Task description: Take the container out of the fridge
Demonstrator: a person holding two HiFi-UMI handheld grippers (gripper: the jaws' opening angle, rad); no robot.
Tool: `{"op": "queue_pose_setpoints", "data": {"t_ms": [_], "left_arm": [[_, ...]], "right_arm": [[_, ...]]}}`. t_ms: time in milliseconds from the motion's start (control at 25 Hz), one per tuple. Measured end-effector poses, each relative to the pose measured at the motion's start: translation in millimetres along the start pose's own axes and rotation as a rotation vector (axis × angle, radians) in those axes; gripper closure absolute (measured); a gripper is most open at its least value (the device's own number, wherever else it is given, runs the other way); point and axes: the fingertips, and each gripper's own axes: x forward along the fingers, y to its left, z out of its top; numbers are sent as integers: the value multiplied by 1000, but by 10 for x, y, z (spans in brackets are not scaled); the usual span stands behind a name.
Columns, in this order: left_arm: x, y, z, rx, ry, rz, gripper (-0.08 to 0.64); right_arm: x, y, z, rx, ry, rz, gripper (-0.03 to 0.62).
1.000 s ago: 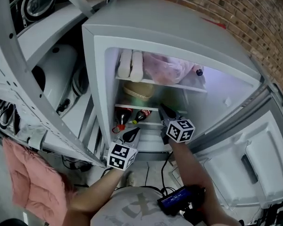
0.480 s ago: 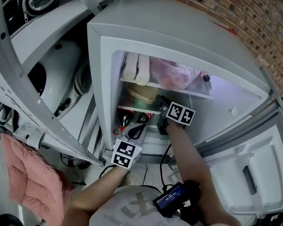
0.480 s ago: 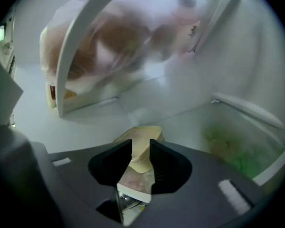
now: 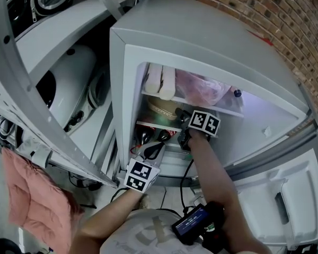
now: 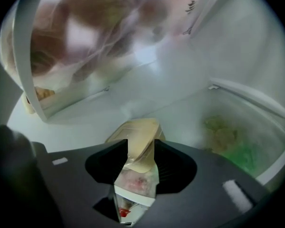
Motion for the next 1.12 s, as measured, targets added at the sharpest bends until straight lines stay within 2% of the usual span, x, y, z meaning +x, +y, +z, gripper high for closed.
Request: {"op": "queue_pose_setpoints", "data": {"t_ms": [80,200,320,800,1120], "left_arm": [[-8,6,4,3,0,-2,560],[-21,10,14,-2,-4,-8,560],[-37,14,26,-8,-4,-11,560],[-120,-79,40,10,-4,-25,560],[-235,-203,-22,22,9,-40,560]], "right_arm": [[10,-10,-7,5,18,-12,408],[13,-23,-46,-2,47,-34,373],[73,35,-121,25,85,-6,368],[-71,82,-182,164,58,79,492],[-308,75,-310,272,8,159,518]]}}
